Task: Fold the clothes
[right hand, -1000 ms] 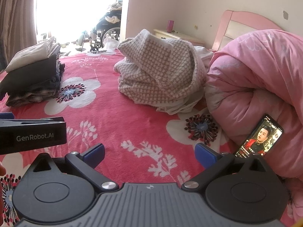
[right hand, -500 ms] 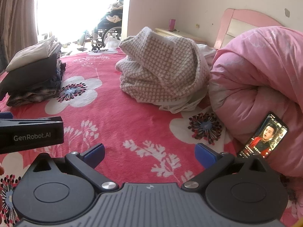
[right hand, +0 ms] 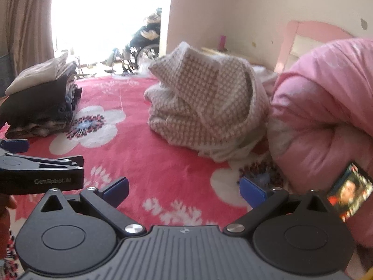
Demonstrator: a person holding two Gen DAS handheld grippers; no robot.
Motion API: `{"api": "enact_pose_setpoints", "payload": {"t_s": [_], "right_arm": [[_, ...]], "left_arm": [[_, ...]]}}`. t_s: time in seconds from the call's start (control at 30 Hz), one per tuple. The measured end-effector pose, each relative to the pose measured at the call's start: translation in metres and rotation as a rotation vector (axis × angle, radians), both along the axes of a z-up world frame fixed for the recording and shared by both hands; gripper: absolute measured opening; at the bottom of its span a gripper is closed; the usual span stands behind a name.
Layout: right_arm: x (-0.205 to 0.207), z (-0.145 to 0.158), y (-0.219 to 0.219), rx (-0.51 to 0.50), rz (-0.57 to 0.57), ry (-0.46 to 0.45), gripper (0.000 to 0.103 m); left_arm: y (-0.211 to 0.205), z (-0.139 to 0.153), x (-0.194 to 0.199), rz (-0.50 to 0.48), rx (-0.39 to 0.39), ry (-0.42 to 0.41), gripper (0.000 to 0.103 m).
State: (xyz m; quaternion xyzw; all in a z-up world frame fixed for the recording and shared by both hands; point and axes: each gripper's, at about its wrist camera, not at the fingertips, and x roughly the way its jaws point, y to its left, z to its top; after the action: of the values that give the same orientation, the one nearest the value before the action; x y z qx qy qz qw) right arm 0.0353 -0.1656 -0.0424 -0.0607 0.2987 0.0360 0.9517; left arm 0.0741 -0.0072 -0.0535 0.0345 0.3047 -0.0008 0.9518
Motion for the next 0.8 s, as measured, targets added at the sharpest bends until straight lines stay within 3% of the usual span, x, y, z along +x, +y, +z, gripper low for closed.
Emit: {"api": "enact_pose_setpoints", "payload": {"t_s": [0.3, 0.43, 0.57, 0.63, 0.7, 0.73, 0.8], "right_arm": [[0.074, -0.003, -0.024, -0.132, 0.093, -0.235, 0.103], [0.120, -0.003, -0.024, -0.147, 0.174, -0.318, 0.102], [0.173, -0.011, -0.012, -0.178, 0.232, -0.334, 0.101], [0.198, -0.018, -0.009, -0.186, 0.231, -0.301, 0.094], [0.218, -0.023, -0.010, -0.168, 0.202, -0.253, 0.053], [0.221, -0.022, -0.013, -0.133, 0.206, -0.237, 0.046], [0.217, -0.019, -0.017, -0.059, 0.237, -0.216, 0.014]], "left_arm": [[-0.021, 0.043, 0.113, -0.140, -0.190, -0.122, 0.103], [-0.039, 0.054, 0.164, -0.212, -0.277, -0.112, 0.103], [-0.053, 0.049, 0.197, -0.229, -0.339, -0.072, 0.103], [-0.057, 0.045, 0.209, -0.228, -0.382, -0.050, 0.103], [-0.058, 0.039, 0.216, -0.211, -0.419, -0.009, 0.103], [-0.054, 0.038, 0.217, -0.210, -0.449, 0.011, 0.103], [-0.045, 0.034, 0.214, -0.223, -0.521, 0.050, 0.102]]}}
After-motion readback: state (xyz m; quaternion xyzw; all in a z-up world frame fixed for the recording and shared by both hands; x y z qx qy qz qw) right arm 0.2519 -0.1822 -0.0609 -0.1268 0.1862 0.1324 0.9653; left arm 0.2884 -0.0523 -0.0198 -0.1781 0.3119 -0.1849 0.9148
